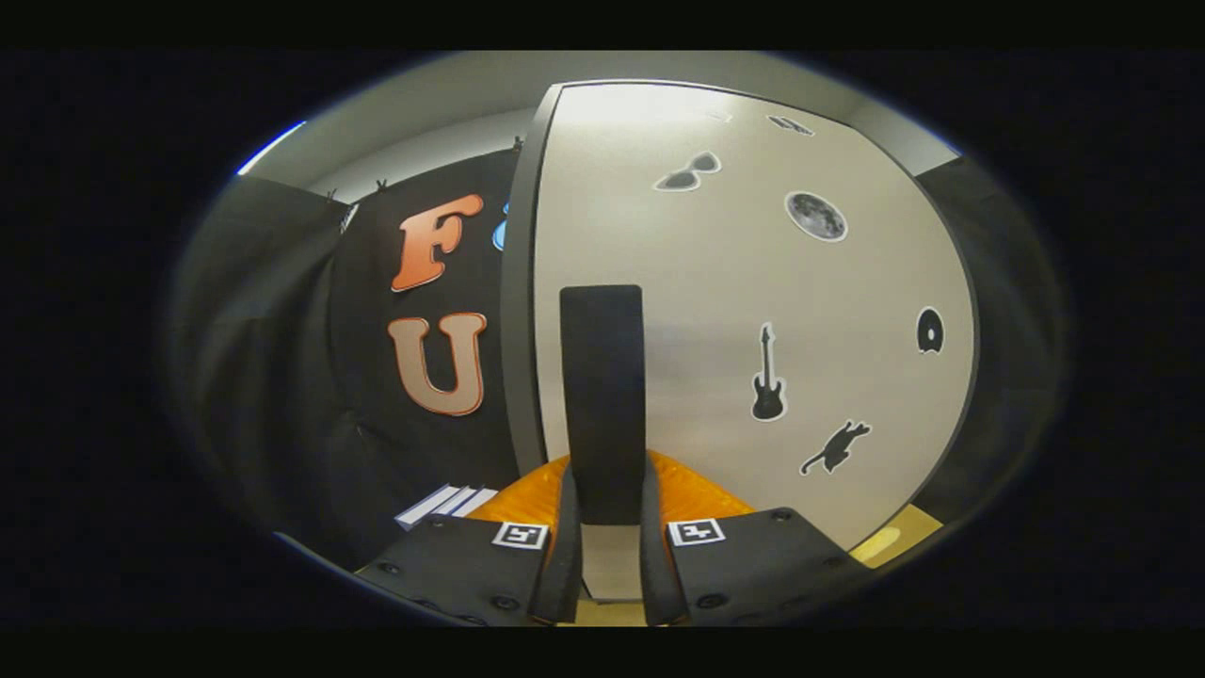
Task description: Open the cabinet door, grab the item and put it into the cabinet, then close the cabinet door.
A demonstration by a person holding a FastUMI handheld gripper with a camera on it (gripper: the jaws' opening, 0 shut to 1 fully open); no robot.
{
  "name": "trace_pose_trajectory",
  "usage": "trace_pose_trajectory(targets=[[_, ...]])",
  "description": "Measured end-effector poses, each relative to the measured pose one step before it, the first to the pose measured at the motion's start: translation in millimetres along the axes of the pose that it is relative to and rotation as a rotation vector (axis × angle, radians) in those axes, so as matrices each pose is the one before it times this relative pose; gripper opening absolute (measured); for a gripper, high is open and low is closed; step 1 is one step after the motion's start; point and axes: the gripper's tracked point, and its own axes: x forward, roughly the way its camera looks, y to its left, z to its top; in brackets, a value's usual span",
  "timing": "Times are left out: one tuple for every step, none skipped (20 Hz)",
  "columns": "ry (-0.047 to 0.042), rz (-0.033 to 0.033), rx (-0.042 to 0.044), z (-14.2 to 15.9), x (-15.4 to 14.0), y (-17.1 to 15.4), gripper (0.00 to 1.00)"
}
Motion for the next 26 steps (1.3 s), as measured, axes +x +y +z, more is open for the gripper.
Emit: trace_pose_trajectory(targets=[[0.0049, 0.00417, 0.00102, 0.8, -1.71, -0.14, 0.33], [0.00449, 0.0033, -0.00072, 0.86, -0.85, 0.5, 0.33], [0.00374, 0.00226, -0.00148, 0.24, -2.05, 0.54, 0.33], [0.00255, 0.00387, -0.00413, -0.52, -1.93, 0.26, 0.33], [0.00262, 0.00768, -0.00373, -0.16, -2.83, 0.67, 0.33], [0.0039, 0.00908, -0.00023, 0.31, -2.66, 0.2, 0.33], [0.00473, 0.009, -0.0008, 0.78, -3.41, 0.14, 0.33], [0.00574, 0.00911, -0.00209, 0.19, -3.03, 0.12, 0.33], [0.00376, 0.00988, -0.00218, 0.18, -5.28, 0.6, 0.33], [0.00439, 0.00868, -0.00194, -0.22, -4.68, -0.71, 0.33], [0.00304, 0.0079, -0.00209, -2.34, -11.82, -3.12, 0.33], [0.00371, 0.0082, -0.00197, -2.05, -11.25, -2.23, 0.33], [0.00278, 0.0088, 0.00032, -0.75, -9.41, -1.21, 0.33], [0.0018, 0.00828, -0.00005, -0.88, -8.58, -0.89, 0.33], [0.00099, 0.00852, 0.0016, 0.41, -6.99, -1.11, 0.33], [0.00035, 0.00809, 0.00192, -0.07, -8.09, -1.55, 0.33], [0.00101, 0.008, 0.00061, -0.94, -9.27, -0.73, 0.33], [0.00023, 0.00636, -0.00008, -0.44, -8.91, -1.77, 0.33], [0.00106, 0.00714, -0.00163, -1.01, -9.52, -1.81, 0.33], [0.00284, 0.00699, -0.00089, -0.61, -7.61, -2.05, 0.33], [0.0031, 0.00729, 0.00068, -0.6, -8.86, -1.97, 0.33], [0.00291, 0.00589, 0.00196, -0.67, -7.11, -2.19, 0.33], [0.00147, 0.00685, 0.00041, -1.32, -10.85, -2.78, 0.33], [0.00188, 0.00593, 0.00179, -1.33, -5.82, -2.77, 0.33], [0.00238, 0.00505, 0.00067, -0.11, -7.7, -2.18, 0.33], [0.00363, 0.00645, 0.00089, -0.52, -6.36, -3.08, 0.33]])
